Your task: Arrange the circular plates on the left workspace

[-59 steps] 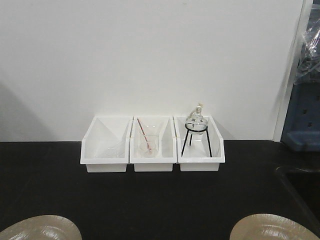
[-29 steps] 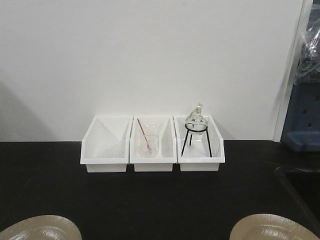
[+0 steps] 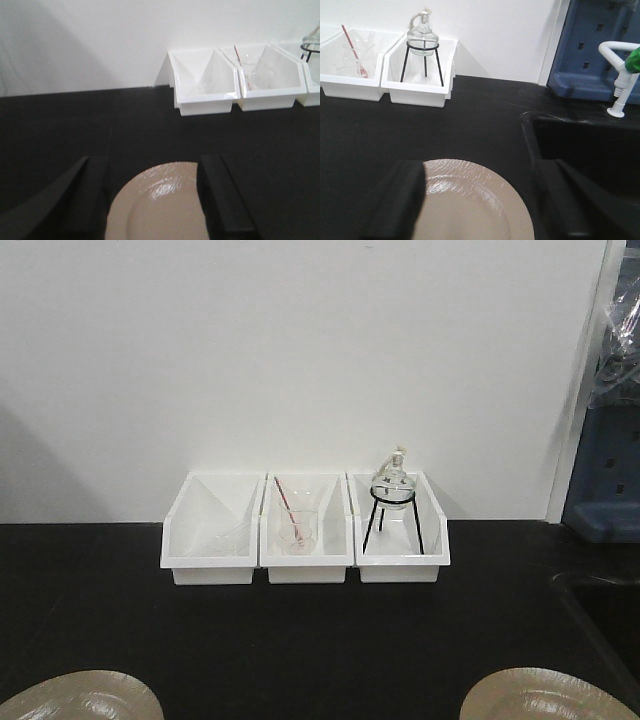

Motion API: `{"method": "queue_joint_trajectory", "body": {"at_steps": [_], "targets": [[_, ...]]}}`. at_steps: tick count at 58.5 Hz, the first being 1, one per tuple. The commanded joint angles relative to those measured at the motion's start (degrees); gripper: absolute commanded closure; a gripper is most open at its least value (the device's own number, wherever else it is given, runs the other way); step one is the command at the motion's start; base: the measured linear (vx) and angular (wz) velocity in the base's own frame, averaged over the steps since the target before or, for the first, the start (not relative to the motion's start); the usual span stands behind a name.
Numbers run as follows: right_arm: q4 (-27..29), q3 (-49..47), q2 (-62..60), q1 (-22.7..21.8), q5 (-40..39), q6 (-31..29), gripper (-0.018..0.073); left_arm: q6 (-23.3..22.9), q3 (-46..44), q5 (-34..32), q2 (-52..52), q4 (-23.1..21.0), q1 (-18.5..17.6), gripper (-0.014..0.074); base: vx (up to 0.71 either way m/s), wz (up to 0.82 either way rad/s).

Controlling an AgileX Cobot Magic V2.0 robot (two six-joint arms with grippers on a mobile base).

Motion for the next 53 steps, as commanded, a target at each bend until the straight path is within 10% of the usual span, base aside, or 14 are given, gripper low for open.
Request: {"method": "queue_joint_trajectory", "body": {"at_steps": [1, 20, 38, 53], "targets": [[-0.5, -1.9, 1.4, -0.3, -5.5, 0.0, -0.0066, -0.8, -2.6, -1.9, 2.6, -3.4, -0.2, 0.0084, 0.00, 0.00], [-0.5, -1.9, 2.3, -0.3, -6.3, 0.0, -0.0066, -10.4, -19.4, 5.1, 23.3, -9.0, 2.0, 0.0084, 0.00, 0.00], [-0.5, -1.9, 2.3, -0.3, -8.1, 0.0, -0.0047, -10.0, -36.3, 11.6, 42.5, -12.2, 19.8, 0.0094, 0.00, 0.00], [-0.5, -1.9, 2.3, -0.3, -8.2, 0.0, -0.0047, 12.9, -36.0, 20.6, 54.9, -28.6, 28.3, 0.0111, 0.00, 0.00]]}}
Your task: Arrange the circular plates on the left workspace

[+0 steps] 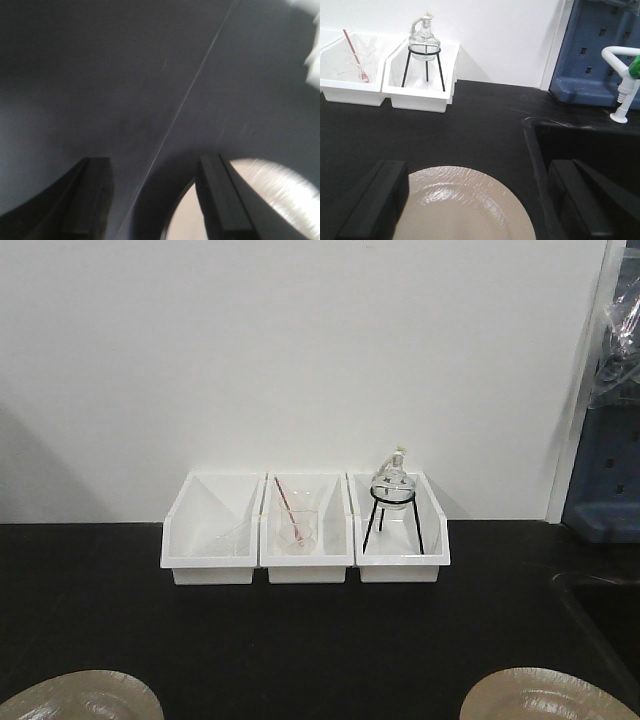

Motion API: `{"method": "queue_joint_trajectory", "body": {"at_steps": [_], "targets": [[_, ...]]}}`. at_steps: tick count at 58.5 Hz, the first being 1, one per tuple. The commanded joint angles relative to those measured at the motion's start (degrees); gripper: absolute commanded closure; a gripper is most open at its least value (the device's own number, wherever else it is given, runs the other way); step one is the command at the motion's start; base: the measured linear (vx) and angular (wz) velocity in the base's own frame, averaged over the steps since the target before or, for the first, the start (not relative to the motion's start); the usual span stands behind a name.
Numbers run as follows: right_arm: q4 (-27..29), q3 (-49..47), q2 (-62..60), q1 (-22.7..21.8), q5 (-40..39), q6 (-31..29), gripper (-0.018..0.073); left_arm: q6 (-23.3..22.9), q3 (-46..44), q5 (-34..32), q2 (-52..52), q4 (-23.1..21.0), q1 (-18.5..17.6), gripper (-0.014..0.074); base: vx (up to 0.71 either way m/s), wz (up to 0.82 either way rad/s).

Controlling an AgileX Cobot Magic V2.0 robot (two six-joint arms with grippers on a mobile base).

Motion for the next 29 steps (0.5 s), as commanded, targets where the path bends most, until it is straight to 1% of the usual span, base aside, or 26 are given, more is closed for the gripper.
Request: {"method": "queue_joint_trajectory", "body": {"at_steps": [1, 4, 5, 6, 7, 8, 10, 14, 15, 16, 19, 23, 25, 29], "targets": [[-0.5, -1.9, 0.3, -0.3, -5.1, 0.0, -0.0047, 10.7, -1.8, -0.2, 1.9, -9.5, 1.9, 0.0111, 0.00, 0.00], [-0.5, -1.9, 0.3, -0.3, -5.1, 0.0, -0.0047, 18.4, -1.8, 1.0, 4.2, -16.5, 3.3, 0.0111, 0.00, 0.00], [-0.5, -1.9, 0.3, -0.3, -5.1, 0.0, -0.0047, 21.3, -1.8, 1.8, 4.7, -18.2, 3.6, 0.0111, 0.00, 0.00], [-0.5, -1.9, 0.3, -0.3, -5.1, 0.0, -0.0047, 22.3, -1.8, 2.3, 5.1, -19.8, 4.1, 0.0111, 0.00, 0.00], [-0.5, -1.9, 0.3, -0.3, -5.1, 0.0, -0.0047, 25.3, -1.8, 3.3, 5.8, -22.3, 4.5, 0.0111, 0.00, 0.00], [-0.5, -1.9, 0.3, -0.3, -5.1, 0.0, -0.0047, 27.4, -1.8, 4.0, 6.0, -23.1, 4.8, 0.0111, 0.00, 0.00], [-0.5, -1.9, 0.3, -0.3, -5.1, 0.0, -0.0047, 33.1, -1.8, 5.9, 7.3, -27.5, 5.8, 0.0111, 0.00, 0.00], [-0.5, -1.9, 0.3, -0.3, -5.1, 0.0, -0.0047, 38.9, -1.8, 9.2, 9.5, -32.5, 7.1, 0.0111, 0.00, 0.00], [-0.5, -1.9, 0.3, -0.3, -5.1, 0.0, -0.0047, 41.2, -1.8, 10.7, 10.2, -34.4, 7.5, 0.0111, 0.00, 0.00], [-0.5, -1.9, 0.3, -0.3, -5.1, 0.0, -0.0047, 41.7, -1.8, 11.0, 10.7, -35.2, 7.8, 0.0111, 0.00, 0.00], [-0.5, -1.9, 0.3, -0.3, -5.1, 0.0, -0.0047, 45.1, -1.8, 14.3, 12.4, -37.6, 8.4, 0.0111, 0.00, 0.00], [-0.5, -1.9, 0.3, -0.3, -5.1, 0.0, -0.0047, 47.8, -1.8, 17.6, 14.6, -39.4, 8.5, 0.0111, 0.00, 0.00], [-0.5, -1.9, 0.3, -0.3, -5.1, 0.0, -0.0047, 48.6, -1.8, 18.3, 15.5, -39.6, 8.4, 0.0111, 0.00, 0.00], [-0.5, -1.9, 0.3, -0.3, -5.1, 0.0, -0.0047, 48.7, -1.8, 18.8, 16.9, -39.6, 8.4, 0.0111, 0.00, 0.00]]}}
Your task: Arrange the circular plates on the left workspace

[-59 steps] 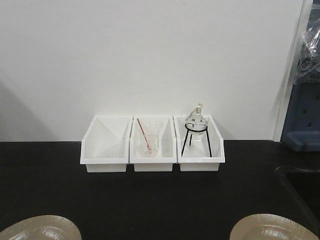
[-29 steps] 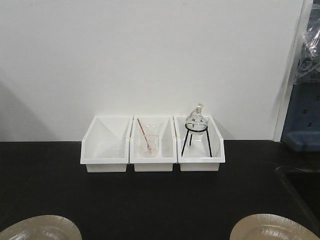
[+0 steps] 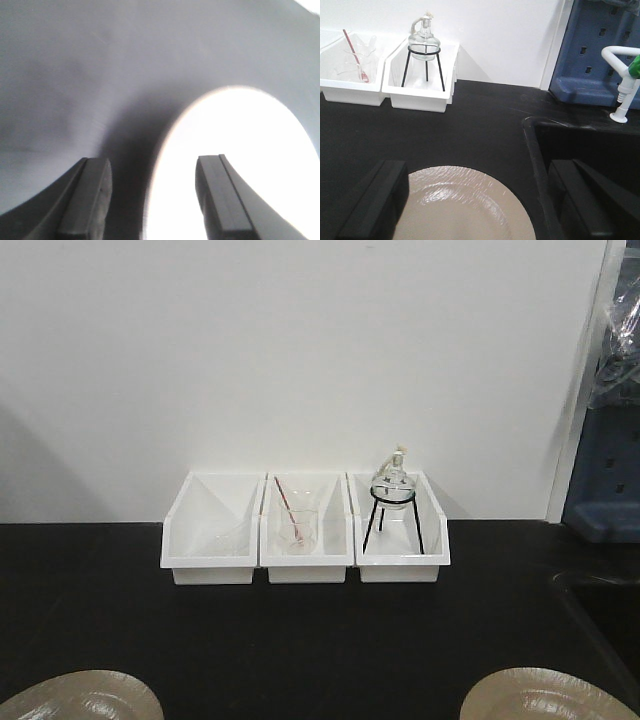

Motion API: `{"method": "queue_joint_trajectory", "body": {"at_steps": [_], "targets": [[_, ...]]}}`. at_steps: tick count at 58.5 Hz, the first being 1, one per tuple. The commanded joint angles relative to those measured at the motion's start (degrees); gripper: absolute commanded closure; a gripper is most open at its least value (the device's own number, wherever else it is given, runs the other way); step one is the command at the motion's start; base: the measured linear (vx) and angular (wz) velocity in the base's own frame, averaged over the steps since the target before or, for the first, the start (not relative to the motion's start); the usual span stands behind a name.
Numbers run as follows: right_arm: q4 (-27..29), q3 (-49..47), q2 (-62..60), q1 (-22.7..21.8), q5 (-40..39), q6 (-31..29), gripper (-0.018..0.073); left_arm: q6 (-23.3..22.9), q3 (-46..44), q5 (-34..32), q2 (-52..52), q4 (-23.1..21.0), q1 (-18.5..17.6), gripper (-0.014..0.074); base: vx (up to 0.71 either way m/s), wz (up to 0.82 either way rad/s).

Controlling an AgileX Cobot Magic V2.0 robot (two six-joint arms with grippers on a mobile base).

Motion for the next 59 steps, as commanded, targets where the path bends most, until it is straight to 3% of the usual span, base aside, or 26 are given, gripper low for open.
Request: {"method": "queue_joint_trajectory", "body": {"at_steps": [1, 20, 43, 49, 55, 59], "targets": [[-0.5, -1.9, 0.3, -0.3, -5.1, 0.0, -0.0047, 1.6, -1.8, 2.7, -0.4, -4.0, -0.1, 0.0111, 0.00, 0.00], [-0.5, -1.9, 0.3, -0.3, -5.1, 0.0, -0.0040, 3.1, -1.8, 3.0, 4.1, -4.7, -0.3, 0.0111, 0.00, 0.00], [-0.5, -1.9, 0.3, -0.3, -5.1, 0.0, -0.0035, 6.0, -1.8, 3.4, 7.5, -5.4, -6.9, 0.0119, 0.00, 0.00], [-0.5, -1.9, 0.3, -0.3, -5.1, 0.0, -0.0035, 5.9, -1.8, 3.5, 7.6, -5.4, -8.0, 0.0192, 0.00, 0.00], [-0.5, -1.9, 0.3, -0.3, -5.1, 0.0, -0.0035, 4.6, -1.8, 3.9, 7.5, -5.9, -8.6, 0.0360, 0.00, 0.00], [-0.5, -1.9, 0.3, -0.3, -5.1, -0.5, -0.0034, 1.4, -2.0, 4.5, 7.4, -5.9, -8.7, 0.0489, 0.00, 0.00]]}}
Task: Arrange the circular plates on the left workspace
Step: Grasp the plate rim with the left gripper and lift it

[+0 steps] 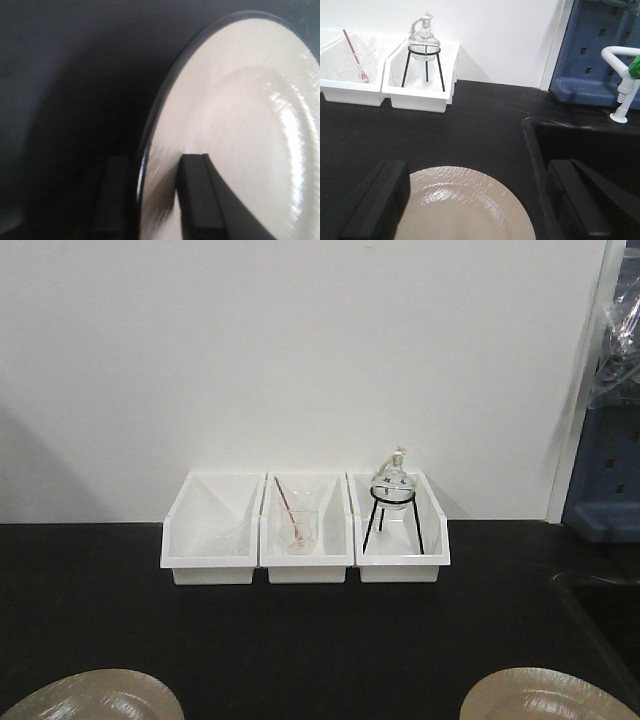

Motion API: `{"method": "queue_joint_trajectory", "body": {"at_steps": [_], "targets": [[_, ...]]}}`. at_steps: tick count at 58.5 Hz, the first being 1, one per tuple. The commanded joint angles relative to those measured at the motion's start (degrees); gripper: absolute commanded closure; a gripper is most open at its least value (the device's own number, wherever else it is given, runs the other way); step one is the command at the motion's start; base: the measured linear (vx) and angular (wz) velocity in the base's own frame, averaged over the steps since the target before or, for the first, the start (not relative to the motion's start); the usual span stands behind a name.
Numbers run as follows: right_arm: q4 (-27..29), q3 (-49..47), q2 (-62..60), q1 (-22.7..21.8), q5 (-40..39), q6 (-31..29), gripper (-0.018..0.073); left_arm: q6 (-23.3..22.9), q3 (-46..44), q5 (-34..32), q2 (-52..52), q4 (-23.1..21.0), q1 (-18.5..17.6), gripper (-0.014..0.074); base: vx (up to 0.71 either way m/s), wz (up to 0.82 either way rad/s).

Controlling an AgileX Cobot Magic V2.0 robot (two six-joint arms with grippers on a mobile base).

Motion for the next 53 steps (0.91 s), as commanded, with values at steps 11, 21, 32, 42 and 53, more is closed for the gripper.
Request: {"method": "queue_joint_trajectory", "body": {"at_steps": [11, 21, 32, 42, 53], "targets": [[-0.5, -1.9, 0.3, -0.3, -5.1, -1.9, -0.0034, -9.9, -1.6, 5.4, -5.6, -3.0, -0.7, 0.0605, 0.00, 0.00], [-0.5, -1.9, 0.3, -0.3, -5.1, -2.1, -0.0034, -11.4, -1.6, 9.7, -12.3, -6.6, -0.7, 0.0603, 0.00, 0.00], [-0.5, -1.9, 0.3, -0.3, -5.1, -2.1, -0.0034, -12.5, -1.6, 11.6, -20.5, -16.1, -1.5, 0.0601, 0.00, 0.00], [-0.5, -1.9, 0.3, -0.3, -5.2, -2.1, -0.0034, -15.1, -1.6, 7.4, -24.7, -21.4, -6.5, 0.0599, 0.00, 0.00], [-0.5, -1.9, 0.3, -0.3, -5.4, -2.1, -0.0034, -15.1, -1.6, -4.5, -24.3, -28.0, -17.1, 0.0597, 0.00, 0.00]]}}
